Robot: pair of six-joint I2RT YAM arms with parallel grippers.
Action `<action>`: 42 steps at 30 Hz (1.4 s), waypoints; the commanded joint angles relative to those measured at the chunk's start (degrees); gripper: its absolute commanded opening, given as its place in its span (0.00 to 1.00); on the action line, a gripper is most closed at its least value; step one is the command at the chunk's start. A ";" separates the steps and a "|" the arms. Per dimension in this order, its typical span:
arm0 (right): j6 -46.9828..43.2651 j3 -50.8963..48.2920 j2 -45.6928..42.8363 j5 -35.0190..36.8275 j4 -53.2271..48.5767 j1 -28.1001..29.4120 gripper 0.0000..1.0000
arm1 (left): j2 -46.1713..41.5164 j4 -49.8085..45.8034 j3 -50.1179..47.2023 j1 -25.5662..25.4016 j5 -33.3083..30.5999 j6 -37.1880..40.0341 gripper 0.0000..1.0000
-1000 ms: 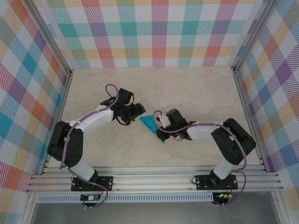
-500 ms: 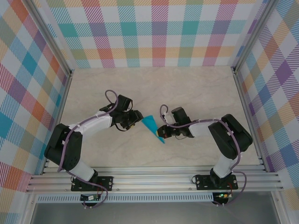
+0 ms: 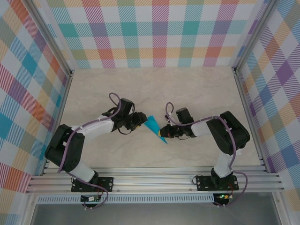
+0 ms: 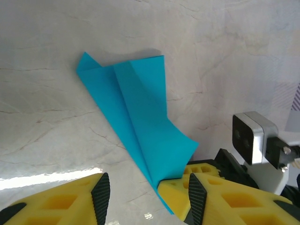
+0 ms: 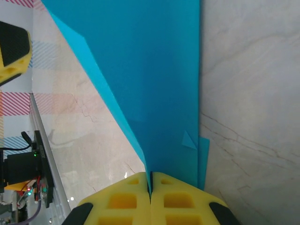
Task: Fold a paper plane with a square sheet of paper (pick it up from the middle)
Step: Fold the wing for the fifth time at the center of the table.
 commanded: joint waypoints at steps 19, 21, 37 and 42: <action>8.15 4.76 4.47 -5.16 -5.68 -0.44 0.02 | 8.33 15.87 -1.21 -6.39 3.52 0.67 0.44; 8.56 4.68 4.72 -4.88 -5.84 -0.47 0.02 | 9.10 16.75 -1.07 -6.54 3.52 0.73 0.44; 11.76 4.06 5.61 -3.57 -5.25 -0.98 0.01 | 13.43 18.29 -0.05 -6.65 1.90 1.58 0.46; 11.94 4.35 5.61 -2.99 -5.91 -0.98 0.02 | 15.30 16.58 1.29 -6.65 1.36 2.76 0.46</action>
